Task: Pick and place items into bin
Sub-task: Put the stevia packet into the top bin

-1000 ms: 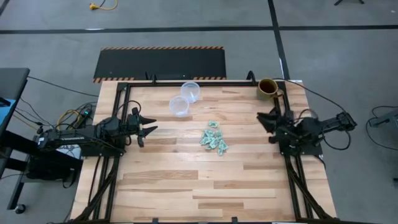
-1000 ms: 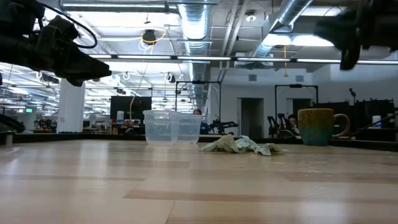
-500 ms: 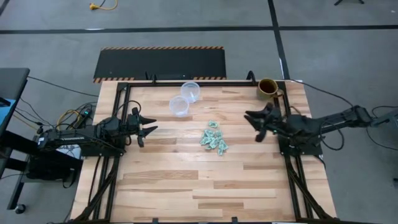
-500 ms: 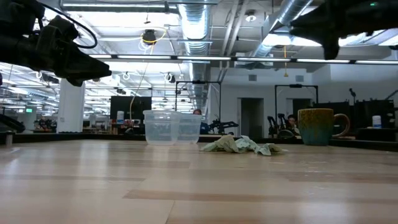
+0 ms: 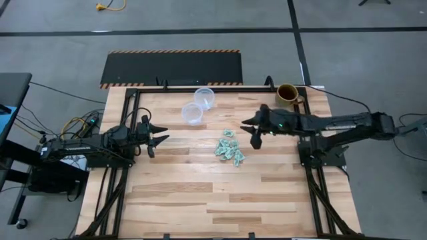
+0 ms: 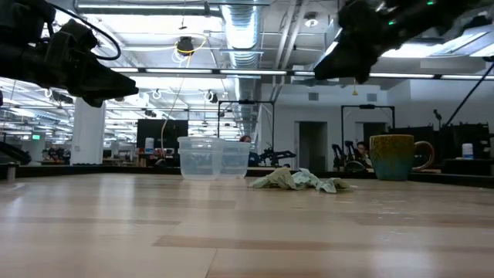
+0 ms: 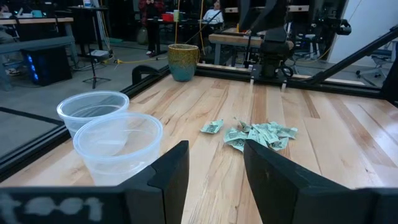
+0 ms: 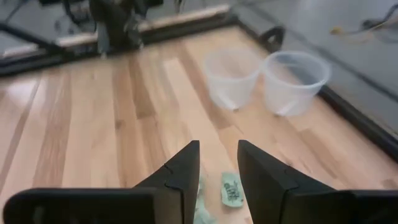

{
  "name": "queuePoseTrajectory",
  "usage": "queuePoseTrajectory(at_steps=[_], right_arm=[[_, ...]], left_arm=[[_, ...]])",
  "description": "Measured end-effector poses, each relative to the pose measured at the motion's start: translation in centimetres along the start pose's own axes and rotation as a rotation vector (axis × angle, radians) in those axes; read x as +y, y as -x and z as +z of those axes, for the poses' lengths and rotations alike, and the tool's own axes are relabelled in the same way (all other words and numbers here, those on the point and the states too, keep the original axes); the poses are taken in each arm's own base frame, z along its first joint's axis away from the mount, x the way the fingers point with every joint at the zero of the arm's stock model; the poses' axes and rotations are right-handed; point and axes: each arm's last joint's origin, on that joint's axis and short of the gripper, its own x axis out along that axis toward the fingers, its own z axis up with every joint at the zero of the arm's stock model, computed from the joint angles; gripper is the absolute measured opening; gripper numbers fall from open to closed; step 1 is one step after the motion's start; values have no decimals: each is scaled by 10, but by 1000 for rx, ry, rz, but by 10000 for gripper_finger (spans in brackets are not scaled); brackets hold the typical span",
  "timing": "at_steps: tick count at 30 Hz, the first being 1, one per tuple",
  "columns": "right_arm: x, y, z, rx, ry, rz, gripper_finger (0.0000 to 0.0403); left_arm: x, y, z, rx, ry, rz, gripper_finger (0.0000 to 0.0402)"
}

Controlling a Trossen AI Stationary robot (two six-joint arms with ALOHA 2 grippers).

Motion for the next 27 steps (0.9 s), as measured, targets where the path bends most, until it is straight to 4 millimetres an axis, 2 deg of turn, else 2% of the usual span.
queuePoseTrajectory(at_steps=[7, 14, 27], right_arm=[[-16, -43, 1, 180, 56, 73, 102], [-20, -85, -15, 328, 54, 62, 102], [-21, -131, -40, 477, 89, 68, 102]], left_arm=[[0, 0, 0, 0, 0, 0, 143], [0, 0, 0, 0, 0, 0, 143], [0, 0, 0, 0, 0, 0, 143]])
